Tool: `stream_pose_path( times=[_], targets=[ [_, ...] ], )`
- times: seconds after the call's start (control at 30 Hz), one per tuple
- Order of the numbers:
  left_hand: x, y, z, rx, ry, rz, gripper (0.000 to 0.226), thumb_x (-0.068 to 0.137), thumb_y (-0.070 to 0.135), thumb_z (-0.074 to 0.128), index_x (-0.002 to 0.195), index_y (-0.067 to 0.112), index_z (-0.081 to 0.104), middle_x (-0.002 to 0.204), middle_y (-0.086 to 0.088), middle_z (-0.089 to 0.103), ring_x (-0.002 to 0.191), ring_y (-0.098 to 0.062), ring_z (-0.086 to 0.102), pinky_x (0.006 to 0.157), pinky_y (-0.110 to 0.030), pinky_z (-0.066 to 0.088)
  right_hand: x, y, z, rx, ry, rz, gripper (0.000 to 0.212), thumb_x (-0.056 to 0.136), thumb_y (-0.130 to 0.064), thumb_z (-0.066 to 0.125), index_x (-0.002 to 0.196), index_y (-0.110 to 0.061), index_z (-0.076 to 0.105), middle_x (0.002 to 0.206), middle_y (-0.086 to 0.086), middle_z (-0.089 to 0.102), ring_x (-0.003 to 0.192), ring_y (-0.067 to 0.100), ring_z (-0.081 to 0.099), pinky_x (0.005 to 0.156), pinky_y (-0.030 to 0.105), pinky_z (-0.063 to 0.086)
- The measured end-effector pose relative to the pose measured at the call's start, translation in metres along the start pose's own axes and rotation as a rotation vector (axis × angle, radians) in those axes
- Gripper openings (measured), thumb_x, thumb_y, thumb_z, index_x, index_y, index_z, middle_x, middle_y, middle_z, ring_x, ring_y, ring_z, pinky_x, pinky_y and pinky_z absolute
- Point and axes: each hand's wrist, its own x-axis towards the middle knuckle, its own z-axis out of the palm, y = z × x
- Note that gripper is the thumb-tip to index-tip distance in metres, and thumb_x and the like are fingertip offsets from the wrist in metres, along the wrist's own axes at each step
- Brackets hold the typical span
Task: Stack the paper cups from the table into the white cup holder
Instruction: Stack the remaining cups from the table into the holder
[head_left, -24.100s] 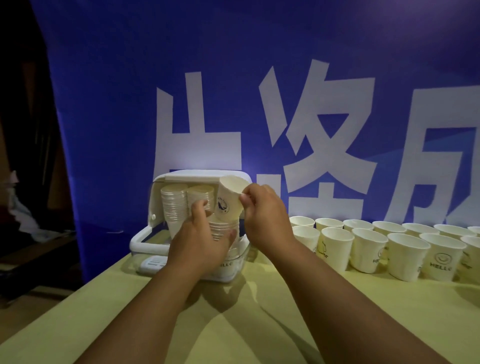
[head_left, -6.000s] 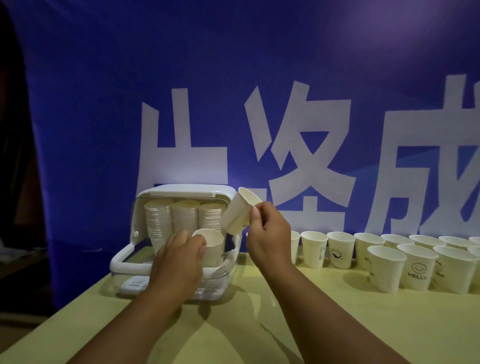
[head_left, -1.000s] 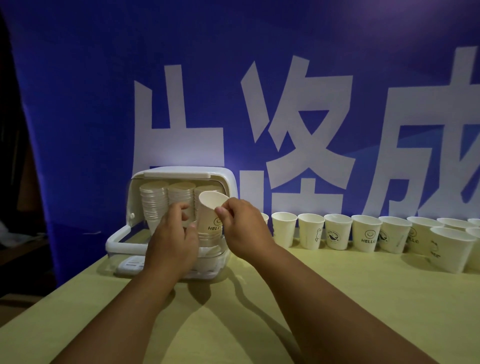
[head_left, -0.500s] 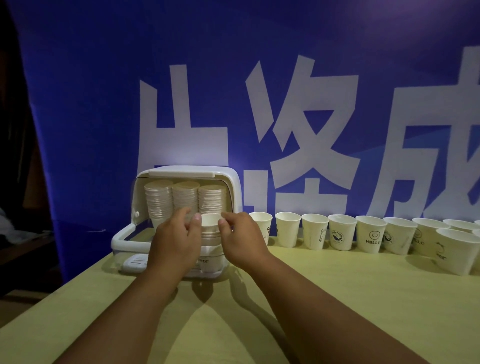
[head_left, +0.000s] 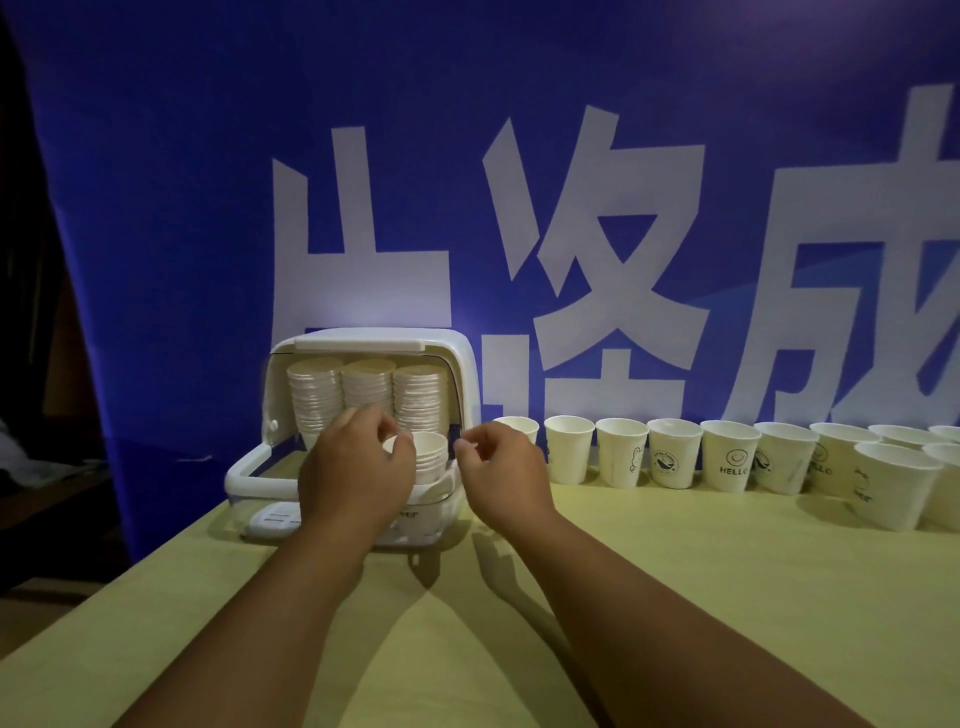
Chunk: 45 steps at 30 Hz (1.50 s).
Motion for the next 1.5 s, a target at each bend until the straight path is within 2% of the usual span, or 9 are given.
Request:
stream_pose_path(
  times=[0.17, 0.47, 0.87, 0.97, 1.0, 1.07, 1.17, 1.33, 1.5],
  targets=[
    [-0.017, 0.047, 0.006, 0.002, -0.131, 0.1, 0.031, 0.096, 0.033, 0.059, 0.066, 0.024, 0.056, 0.062, 0.005, 0.056, 0.06, -0.012, 0.052, 0.053, -0.023, 0.032, -0.005, 0.011, -0.049, -0.075, 0.034, 0.001, 0.007, 0.097, -0.024, 0.062, 0.094, -0.022, 0.068, 0.085, -0.008, 0.067, 0.075, 0.008, 0.062, 0.065, 0.016, 0.047],
    [-0.046, 0.136, 0.057, -0.086, -0.317, 0.141, 0.028, 0.094, 0.034, 0.061, 0.069, 0.022, 0.057, 0.069, 0.005, 0.059, 0.063, -0.013, 0.054, 0.053, -0.026, 0.036, -0.026, 0.066, -0.176, -0.271, 0.131, 0.04, 0.014, 0.096, -0.021, 0.061, 0.084, -0.025, 0.066, 0.073, -0.01, 0.065, 0.066, 0.006, 0.061, 0.054, 0.015, 0.039],
    [-0.107, 0.284, 0.155, -0.18, -0.531, 0.297, 0.026, 0.093, 0.031, 0.056, 0.068, 0.023, 0.054, 0.068, 0.005, 0.058, 0.061, -0.012, 0.051, 0.052, -0.029, 0.037, -0.03, 0.177, -0.335, -0.433, 0.353, 0.189, 0.008, 0.094, -0.024, 0.066, 0.088, -0.029, 0.066, 0.079, -0.011, 0.067, 0.071, 0.008, 0.065, 0.069, 0.027, 0.06],
    [-0.122, 0.309, 0.189, -0.227, -0.641, 0.305, 0.01, 0.094, 0.031, 0.056, 0.099, 0.027, 0.063, 0.09, 0.006, 0.066, 0.08, -0.014, 0.061, 0.066, -0.033, 0.053, -0.028, 0.209, -0.36, -0.402, 0.471, 0.278, 0.025, 0.094, -0.019, 0.065, 0.116, -0.029, 0.062, 0.097, -0.005, 0.069, 0.081, 0.011, 0.065, 0.072, 0.034, 0.061],
    [-0.125, 0.315, 0.201, -0.252, -0.689, 0.308, 0.027, 0.095, 0.029, 0.056, 0.121, 0.032, 0.06, 0.103, 0.004, 0.067, 0.09, -0.016, 0.064, 0.073, -0.034, 0.055, -0.027, 0.219, -0.366, -0.376, 0.486, 0.306, 0.044, 0.094, -0.015, 0.064, 0.132, -0.033, 0.052, 0.105, -0.004, 0.067, 0.086, 0.013, 0.064, 0.073, 0.033, 0.06],
    [-0.131, 0.326, 0.221, -0.263, -0.795, 0.358, 0.068, 0.097, 0.025, 0.057, 0.154, 0.046, 0.027, 0.134, 0.0, 0.06, 0.107, -0.019, 0.062, 0.075, -0.031, 0.052, -0.027, 0.231, -0.374, -0.359, 0.429, 0.341, 0.076, 0.094, -0.009, 0.062, 0.15, -0.045, 0.026, 0.126, 0.0, 0.059, 0.1, 0.016, 0.06, 0.079, 0.032, 0.055],
    [-0.132, 0.342, 0.24, -0.227, -0.837, 0.42, 0.088, 0.099, 0.023, 0.057, 0.156, 0.055, -0.002, 0.144, 0.001, 0.053, 0.099, -0.011, 0.061, 0.07, -0.028, 0.052, -0.028, 0.238, -0.381, -0.403, 0.317, 0.343, 0.086, 0.096, -0.009, 0.058, 0.155, -0.048, 0.009, 0.142, 0.004, 0.049, 0.11, 0.02, 0.056, 0.084, 0.033, 0.052],
    [-0.13, 0.358, 0.252, -0.134, -0.765, 0.469, 0.068, 0.101, 0.022, 0.052, 0.156, 0.041, 0.016, 0.125, -0.003, 0.061, 0.096, -0.02, 0.063, 0.08, -0.041, 0.059, -0.026, 0.248, -0.388, -0.483, 0.345, 0.388, 0.082, 0.095, -0.009, 0.053, 0.151, -0.052, 0.012, 0.131, 0.0, 0.053, 0.098, 0.017, 0.06, 0.08, 0.038, 0.059],
    [-0.131, 0.356, 0.253, -0.116, -0.647, 0.424, 0.015, 0.103, 0.022, 0.048, 0.117, 0.026, 0.047, 0.101, 0.0, 0.064, 0.086, -0.02, 0.062, 0.076, -0.044, 0.059, -0.025, 0.248, -0.387, -0.468, 0.442, 0.362, 0.05, 0.093, -0.005, 0.058, 0.135, -0.03, 0.046, 0.11, -0.001, 0.062, 0.091, 0.018, 0.06, 0.079, 0.033, 0.056]
  ],
)
